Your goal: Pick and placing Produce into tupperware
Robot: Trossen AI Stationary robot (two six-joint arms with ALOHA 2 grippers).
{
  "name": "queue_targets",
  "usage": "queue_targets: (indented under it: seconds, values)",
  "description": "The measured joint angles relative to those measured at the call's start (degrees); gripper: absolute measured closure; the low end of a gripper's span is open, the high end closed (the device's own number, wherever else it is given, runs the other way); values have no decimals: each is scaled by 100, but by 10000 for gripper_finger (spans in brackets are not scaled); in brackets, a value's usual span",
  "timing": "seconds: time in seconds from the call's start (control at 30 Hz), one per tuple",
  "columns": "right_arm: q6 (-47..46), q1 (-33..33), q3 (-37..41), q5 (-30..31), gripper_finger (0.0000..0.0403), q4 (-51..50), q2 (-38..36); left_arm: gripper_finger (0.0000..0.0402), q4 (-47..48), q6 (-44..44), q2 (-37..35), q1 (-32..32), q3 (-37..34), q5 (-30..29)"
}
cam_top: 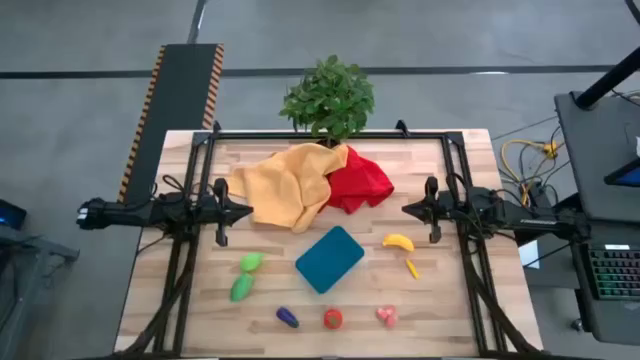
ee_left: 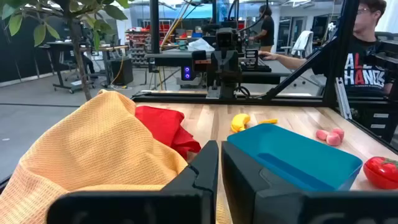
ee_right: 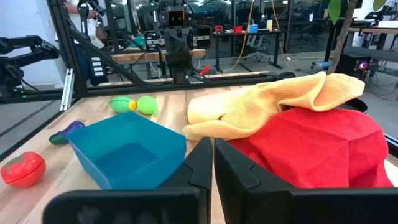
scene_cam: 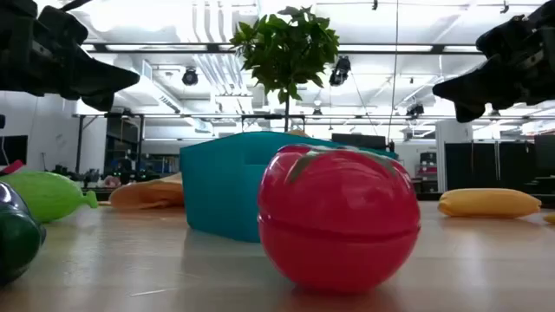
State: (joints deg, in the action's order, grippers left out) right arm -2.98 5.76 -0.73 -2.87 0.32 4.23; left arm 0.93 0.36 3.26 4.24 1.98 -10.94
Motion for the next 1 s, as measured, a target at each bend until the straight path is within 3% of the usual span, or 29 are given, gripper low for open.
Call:
queue_targets:
  seconds: [1.0]
  values:
    - [0,1,0,-1,394,1,0,395,1,0,1,0,-1,-2]
